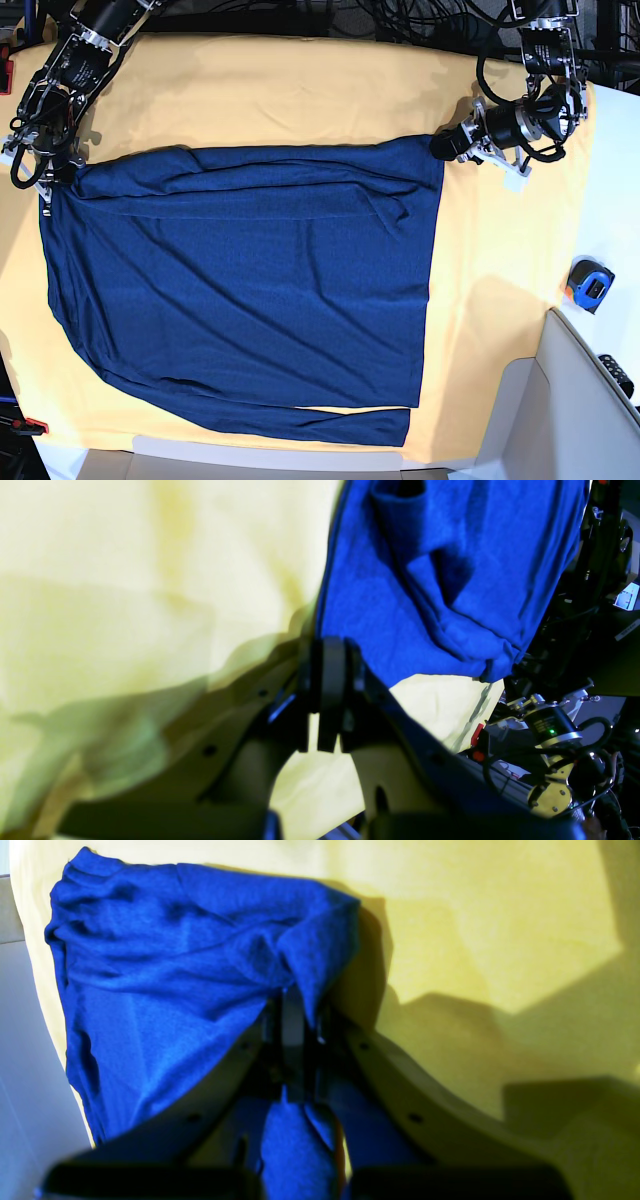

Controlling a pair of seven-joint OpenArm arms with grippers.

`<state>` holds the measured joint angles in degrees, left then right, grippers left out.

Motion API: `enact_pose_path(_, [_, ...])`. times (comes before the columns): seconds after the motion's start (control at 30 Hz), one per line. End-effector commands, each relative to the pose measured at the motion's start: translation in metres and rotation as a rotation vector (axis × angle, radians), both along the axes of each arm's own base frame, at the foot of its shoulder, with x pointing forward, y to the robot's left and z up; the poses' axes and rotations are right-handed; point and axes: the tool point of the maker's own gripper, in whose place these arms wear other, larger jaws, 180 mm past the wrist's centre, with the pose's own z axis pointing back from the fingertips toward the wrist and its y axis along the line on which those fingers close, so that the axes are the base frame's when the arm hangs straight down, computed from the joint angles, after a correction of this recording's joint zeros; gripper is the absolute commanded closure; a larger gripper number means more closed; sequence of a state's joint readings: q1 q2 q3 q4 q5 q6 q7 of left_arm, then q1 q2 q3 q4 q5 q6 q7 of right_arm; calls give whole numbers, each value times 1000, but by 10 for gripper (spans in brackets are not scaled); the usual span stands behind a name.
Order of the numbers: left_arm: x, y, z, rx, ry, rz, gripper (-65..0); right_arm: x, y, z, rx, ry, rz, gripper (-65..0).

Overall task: Fold the T-shirt properly
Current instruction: 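Hold the shoulder edge with both grippers and adjust the grip, then drag the shirt toward the robot with both grippers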

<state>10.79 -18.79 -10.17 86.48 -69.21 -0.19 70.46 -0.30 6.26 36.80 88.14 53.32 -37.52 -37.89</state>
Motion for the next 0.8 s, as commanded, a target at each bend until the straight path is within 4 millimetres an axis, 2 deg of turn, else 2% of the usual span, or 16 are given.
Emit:
enact_pose_path(0.0, [2, 3, 7, 2, -9, -16, -1, -6, -6, 2, -9, 16, -14, 0])
enact_pose_path(0.17, [2, 2, 9, -4, -11, -17, -1, -14, -8, 2, -22, 29, -14, 0])
enact_pose_path(0.47, [-3, 2, 31, 51, -77, -72, -1, -29, -14, 20, -89, 20, -2, 0])
enact_pose_path(0.53, [-8, 10, 29, 57, -65, -51, -1, -32, -21, 25, -116, 27, 4, 0])
enact_pose_path(0.77, [-20, 33, 27, 80, -45, 17, -1, -50, -30, 20, -142, 77, 11, 0])
